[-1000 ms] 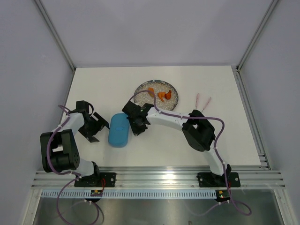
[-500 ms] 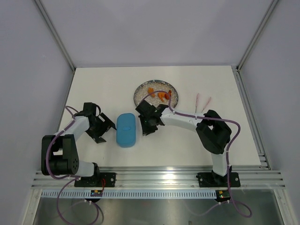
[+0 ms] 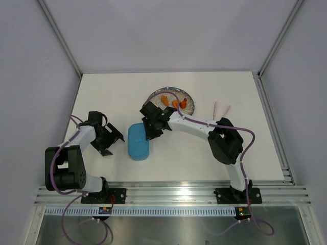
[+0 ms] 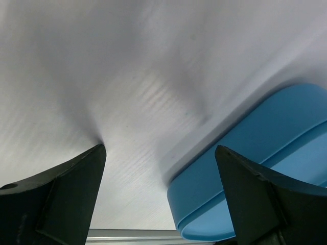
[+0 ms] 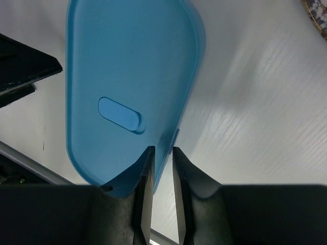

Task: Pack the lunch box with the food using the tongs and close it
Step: Close the box lid on the packing box.

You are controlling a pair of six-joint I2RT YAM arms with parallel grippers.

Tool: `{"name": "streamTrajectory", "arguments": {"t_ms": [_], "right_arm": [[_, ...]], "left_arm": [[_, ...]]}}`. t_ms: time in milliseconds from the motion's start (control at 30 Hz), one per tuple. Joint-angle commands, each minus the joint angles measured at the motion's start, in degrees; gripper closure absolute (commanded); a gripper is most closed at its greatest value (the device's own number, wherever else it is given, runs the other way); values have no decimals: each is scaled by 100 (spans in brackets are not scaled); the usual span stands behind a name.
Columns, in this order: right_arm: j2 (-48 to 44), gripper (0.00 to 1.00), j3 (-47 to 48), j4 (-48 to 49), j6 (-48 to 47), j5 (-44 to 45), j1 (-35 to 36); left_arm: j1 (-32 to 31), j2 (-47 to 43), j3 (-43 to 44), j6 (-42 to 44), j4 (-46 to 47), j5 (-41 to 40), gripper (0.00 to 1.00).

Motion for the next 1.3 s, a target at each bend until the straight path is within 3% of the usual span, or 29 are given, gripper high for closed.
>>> {"name": "streamTrajectory", "arguments": {"t_ms": [0,267,400,700,967,1267], "right_arm": [[143,72,295,-174,-129,30,58],[-209,72,76,-209,-120,470,23],[-130,68,225,-314,-155,575,14],[-209,59,252,-104,-23,382,-249],[-200,59,-56,441,240,-382,-373],[-156,63,-205,687,381,-523,-373]], "left_arm": [[168,-322,315,254,-198,-353,7],[194,-894,649,536,-524,-846,7],[186,-1088,720,746,-506,-689,7],[124,-807,623,844,-278,-258,10],[124,-605,482,782,-93,-100,10],[124,-341,359,694,100,208,11]]}}
